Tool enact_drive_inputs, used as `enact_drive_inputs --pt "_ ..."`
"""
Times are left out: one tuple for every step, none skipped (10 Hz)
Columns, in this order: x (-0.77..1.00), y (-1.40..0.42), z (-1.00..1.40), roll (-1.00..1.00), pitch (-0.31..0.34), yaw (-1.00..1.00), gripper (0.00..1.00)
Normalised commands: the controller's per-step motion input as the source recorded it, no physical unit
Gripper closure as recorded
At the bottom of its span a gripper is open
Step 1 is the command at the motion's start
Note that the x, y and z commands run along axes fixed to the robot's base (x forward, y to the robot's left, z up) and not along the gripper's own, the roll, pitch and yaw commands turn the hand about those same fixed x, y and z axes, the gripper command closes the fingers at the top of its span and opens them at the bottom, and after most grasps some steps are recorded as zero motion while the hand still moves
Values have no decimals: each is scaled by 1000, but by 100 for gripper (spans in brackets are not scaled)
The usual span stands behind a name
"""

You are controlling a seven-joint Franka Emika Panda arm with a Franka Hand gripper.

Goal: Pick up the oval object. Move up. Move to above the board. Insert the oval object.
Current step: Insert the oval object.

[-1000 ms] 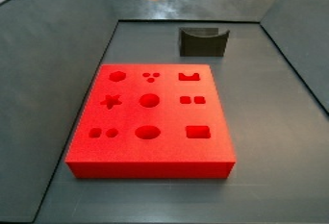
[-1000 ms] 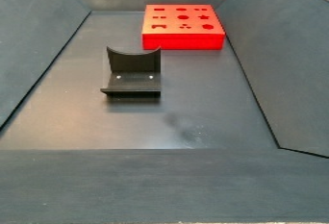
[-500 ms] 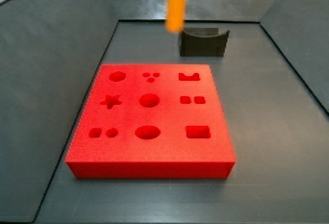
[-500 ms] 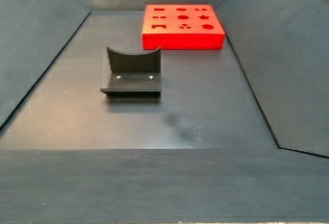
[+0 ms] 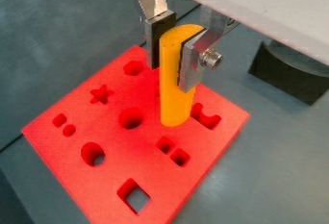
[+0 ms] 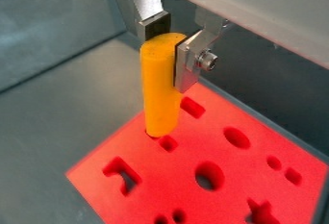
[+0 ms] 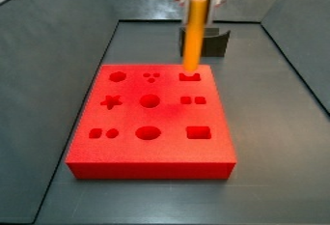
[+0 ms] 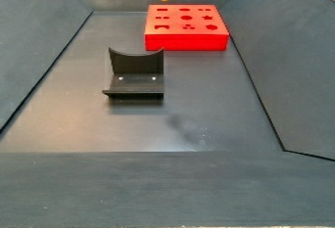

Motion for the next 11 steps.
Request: enact_drive_inputs --pt "-154 -197 -717 156 -94 220 100" --pt "-6 -31 -231 0 -34 0 100" --pt "0 -183 -517 0 -70 194 100" --pt "0 -69 -374 -1 -59 223 100" --pt "0 37 0 -7 0 0 100" --pt "-551 0 340 -13 -117 -63 100" --pt "-783 -9 660 -7 -294 -97 100" --pt "-509 -109 343 0 -246 -51 100" --pt "0 0 -26 0 0 0 100" --pt "-74 46 -451 -53 -81 274 100" --pt "-11 60 -397 -70 -41 734 100"
